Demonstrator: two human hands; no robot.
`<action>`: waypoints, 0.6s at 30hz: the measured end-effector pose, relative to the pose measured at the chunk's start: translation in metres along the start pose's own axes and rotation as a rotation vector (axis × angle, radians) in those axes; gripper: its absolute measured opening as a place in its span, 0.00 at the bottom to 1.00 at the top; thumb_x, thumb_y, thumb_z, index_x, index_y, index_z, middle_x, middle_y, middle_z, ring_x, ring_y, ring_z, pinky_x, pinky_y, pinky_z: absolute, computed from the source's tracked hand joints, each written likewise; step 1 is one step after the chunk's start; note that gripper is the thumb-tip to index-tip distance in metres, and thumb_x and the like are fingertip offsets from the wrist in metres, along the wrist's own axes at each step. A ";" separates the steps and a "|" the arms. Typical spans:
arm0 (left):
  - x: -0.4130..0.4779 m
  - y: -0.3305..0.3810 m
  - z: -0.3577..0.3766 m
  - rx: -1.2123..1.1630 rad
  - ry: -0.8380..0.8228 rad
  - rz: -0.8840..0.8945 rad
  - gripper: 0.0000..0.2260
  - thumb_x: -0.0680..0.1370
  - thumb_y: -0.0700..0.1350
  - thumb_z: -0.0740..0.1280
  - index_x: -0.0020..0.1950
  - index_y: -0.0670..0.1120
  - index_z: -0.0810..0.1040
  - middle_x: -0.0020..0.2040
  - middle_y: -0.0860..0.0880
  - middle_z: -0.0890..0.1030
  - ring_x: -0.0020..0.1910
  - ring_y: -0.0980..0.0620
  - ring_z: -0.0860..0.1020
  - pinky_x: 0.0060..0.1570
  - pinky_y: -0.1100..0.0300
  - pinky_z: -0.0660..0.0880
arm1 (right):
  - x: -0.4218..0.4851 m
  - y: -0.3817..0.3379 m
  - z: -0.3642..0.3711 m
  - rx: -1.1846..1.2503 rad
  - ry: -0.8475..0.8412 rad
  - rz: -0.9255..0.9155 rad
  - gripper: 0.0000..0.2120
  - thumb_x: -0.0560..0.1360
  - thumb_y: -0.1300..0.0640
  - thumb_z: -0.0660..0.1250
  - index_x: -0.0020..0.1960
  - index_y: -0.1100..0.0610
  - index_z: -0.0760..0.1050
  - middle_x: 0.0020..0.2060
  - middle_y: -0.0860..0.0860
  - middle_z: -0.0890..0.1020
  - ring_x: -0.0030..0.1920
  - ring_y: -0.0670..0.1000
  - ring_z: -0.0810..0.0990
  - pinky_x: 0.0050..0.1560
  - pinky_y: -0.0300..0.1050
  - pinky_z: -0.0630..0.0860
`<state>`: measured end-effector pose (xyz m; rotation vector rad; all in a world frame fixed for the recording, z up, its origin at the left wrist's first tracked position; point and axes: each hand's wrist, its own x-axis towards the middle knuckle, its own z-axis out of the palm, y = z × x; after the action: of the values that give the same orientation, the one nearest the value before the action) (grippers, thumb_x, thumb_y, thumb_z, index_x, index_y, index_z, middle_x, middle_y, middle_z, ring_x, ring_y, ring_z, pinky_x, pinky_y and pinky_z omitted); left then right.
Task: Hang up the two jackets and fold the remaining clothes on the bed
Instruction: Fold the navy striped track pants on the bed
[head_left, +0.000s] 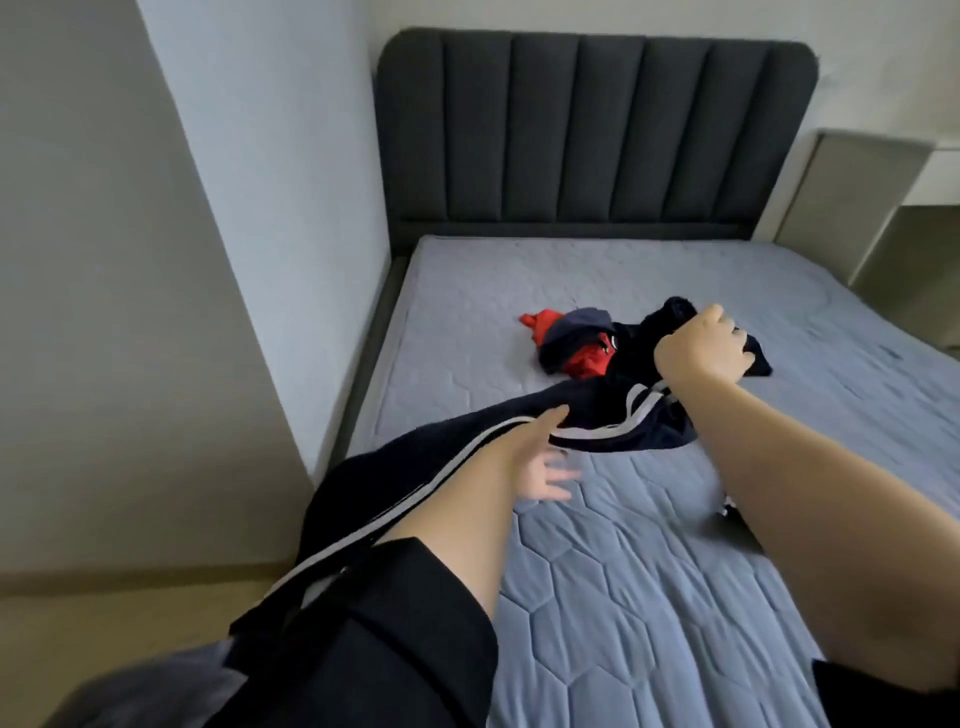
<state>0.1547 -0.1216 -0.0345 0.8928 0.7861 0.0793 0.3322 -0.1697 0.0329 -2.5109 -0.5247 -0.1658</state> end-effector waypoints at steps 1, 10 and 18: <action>0.008 -0.018 -0.005 0.214 0.030 -0.109 0.25 0.81 0.55 0.58 0.74 0.46 0.59 0.72 0.43 0.66 0.66 0.42 0.72 0.64 0.44 0.66 | -0.002 0.014 0.017 -0.100 -0.027 0.010 0.26 0.75 0.59 0.60 0.71 0.62 0.58 0.68 0.60 0.66 0.68 0.61 0.64 0.66 0.57 0.62; 0.044 -0.067 -0.107 0.394 0.499 -0.159 0.14 0.82 0.40 0.55 0.65 0.39 0.72 0.63 0.42 0.77 0.60 0.45 0.77 0.45 0.57 0.75 | -0.093 0.034 0.174 -0.218 -0.576 -0.122 0.25 0.77 0.54 0.58 0.71 0.61 0.58 0.70 0.58 0.64 0.70 0.59 0.62 0.67 0.55 0.61; 0.046 -0.120 -0.227 1.252 0.796 0.172 0.17 0.79 0.45 0.60 0.68 0.51 0.72 0.67 0.49 0.67 0.65 0.48 0.66 0.61 0.56 0.65 | -0.168 0.024 0.270 -0.338 -0.871 -0.099 0.33 0.79 0.40 0.48 0.77 0.49 0.38 0.76 0.53 0.39 0.76 0.54 0.37 0.71 0.64 0.41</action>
<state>0.0121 -0.0299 -0.2327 2.1865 1.5385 0.0924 0.1900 -0.0950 -0.2423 -2.7979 -1.0196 0.9129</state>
